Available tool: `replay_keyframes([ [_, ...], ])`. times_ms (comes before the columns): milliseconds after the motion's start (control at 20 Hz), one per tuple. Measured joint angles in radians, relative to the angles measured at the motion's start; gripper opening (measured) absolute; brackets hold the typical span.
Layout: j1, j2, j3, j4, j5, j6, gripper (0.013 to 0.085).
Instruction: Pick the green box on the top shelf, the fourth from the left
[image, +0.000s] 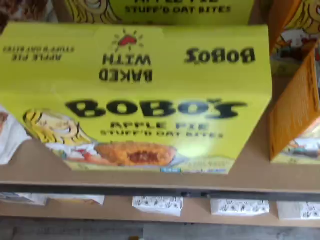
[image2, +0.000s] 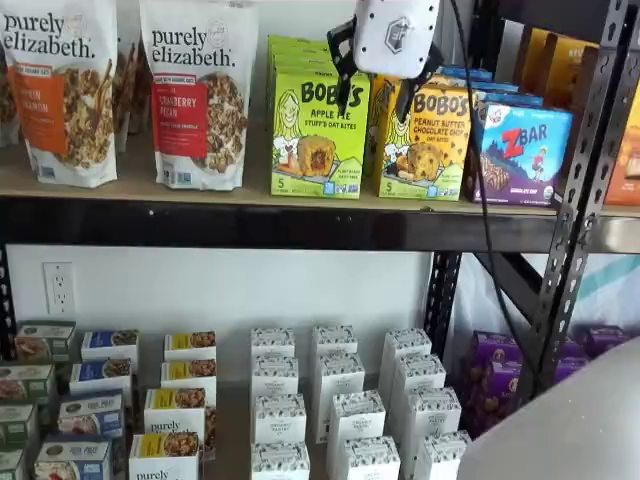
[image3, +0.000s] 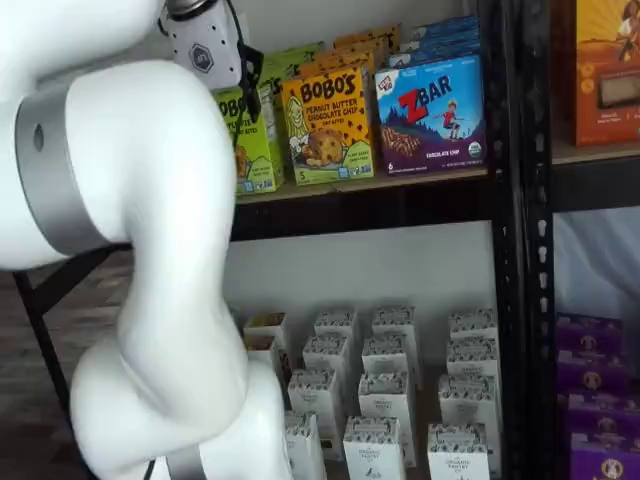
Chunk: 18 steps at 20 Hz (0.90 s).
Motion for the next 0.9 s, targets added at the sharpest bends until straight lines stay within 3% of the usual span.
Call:
replay_keyframes([
  [250,-0.019,0.056,-0.054,0.011,-0.008,-0.02,0.085],
  [900,-0.022,0.14,-0.153,0.022,0.03,-0.025,0.085],
])
